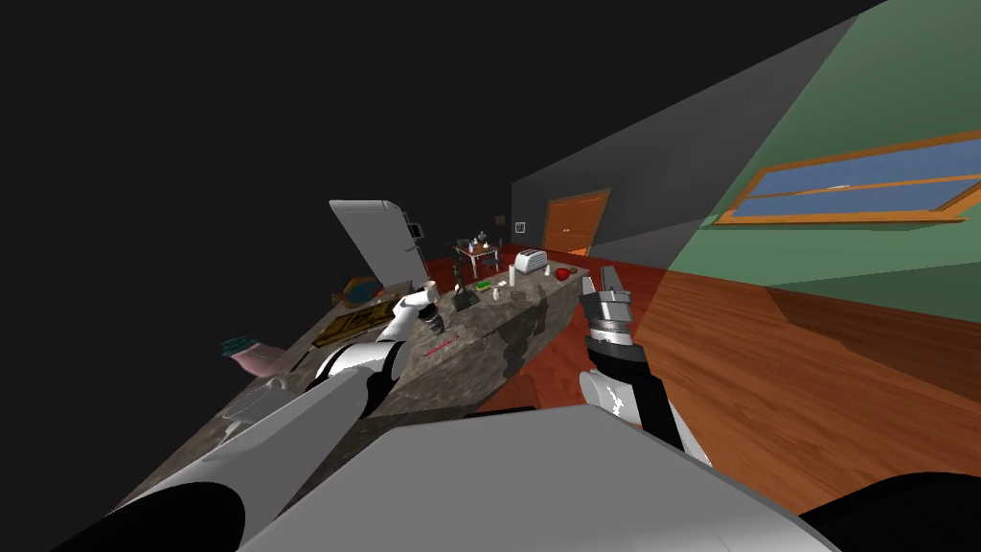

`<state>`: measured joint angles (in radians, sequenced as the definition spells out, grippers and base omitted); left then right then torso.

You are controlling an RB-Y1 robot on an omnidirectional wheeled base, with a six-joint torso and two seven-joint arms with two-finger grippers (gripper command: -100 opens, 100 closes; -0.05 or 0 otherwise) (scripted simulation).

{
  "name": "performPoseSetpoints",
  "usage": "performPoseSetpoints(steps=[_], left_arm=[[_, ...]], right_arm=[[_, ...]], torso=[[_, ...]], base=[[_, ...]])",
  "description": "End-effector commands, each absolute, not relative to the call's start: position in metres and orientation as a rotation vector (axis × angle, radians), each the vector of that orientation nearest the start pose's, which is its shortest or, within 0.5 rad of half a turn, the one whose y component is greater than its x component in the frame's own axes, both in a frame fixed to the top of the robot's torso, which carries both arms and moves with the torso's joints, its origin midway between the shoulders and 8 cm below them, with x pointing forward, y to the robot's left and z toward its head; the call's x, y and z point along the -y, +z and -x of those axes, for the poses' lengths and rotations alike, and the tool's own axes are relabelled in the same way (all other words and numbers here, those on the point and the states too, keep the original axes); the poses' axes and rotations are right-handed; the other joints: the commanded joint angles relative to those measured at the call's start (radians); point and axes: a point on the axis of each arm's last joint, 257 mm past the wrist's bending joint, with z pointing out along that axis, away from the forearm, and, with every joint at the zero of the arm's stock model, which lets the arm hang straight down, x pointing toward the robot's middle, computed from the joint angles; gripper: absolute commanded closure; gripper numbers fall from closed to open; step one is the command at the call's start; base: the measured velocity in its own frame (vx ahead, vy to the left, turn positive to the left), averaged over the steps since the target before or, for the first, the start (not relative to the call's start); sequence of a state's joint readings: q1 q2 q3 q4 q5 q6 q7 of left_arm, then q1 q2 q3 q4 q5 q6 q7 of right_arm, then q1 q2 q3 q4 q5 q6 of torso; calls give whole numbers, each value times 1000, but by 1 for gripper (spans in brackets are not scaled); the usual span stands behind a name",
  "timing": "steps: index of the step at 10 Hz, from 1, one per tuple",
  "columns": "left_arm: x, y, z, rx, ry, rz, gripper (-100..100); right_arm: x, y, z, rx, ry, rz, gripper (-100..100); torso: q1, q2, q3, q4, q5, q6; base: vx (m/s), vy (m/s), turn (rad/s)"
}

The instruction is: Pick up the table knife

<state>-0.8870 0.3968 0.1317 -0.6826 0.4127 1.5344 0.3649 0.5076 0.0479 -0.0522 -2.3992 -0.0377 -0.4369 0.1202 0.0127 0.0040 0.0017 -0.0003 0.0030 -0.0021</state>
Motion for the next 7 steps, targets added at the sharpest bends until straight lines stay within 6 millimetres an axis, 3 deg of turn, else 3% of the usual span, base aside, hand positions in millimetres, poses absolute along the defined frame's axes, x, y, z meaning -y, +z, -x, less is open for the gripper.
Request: performPoseSetpoints(steps=[1, 2, 3, 5, 6, 7], left_arm=[[-278, -330, -513, -1655, -229, 2736, 100], [-258, -327, -516, -1665, -230, 2729, 100], [-258, -327, -516, -1665, -230, 2729, 100], [-218, -318, -522, -1690, -238, 2707, 100], [-231, -320, -520, -1686, -238, 2711, 100], [-229, -319, -520, -1684, -238, 2713, 0]], right_arm=[[302, 63, -323, -545, 1167, -625, 0], [302, 63, -323, -545, 1168, -625, 0], [302, 63, -323, -545, 1168, -625, 0], [302, 63, -323, -545, 1168, -625, 0], [302, 63, -323, -545, 1168, -625, 0], [302, 63, -323, -545, 1168, -625, 0]], torso=[[0, 0, 0, 0, 0, 0], [-3, -1, -1, -1, 0, 0], [-5, -1, -1, -1, -1, 0], [-7, -1, -1, -1, -1, 1], [-5, -1, -1, 0, -1, 1], [-7, -2, -1, -1, -1, 0]], base=[[-19, 123, 15], [-13, 92, 49], [-8, 65, 27], [-13, 107, 68], [-1, 60, -6], [-1, 10, 0]])
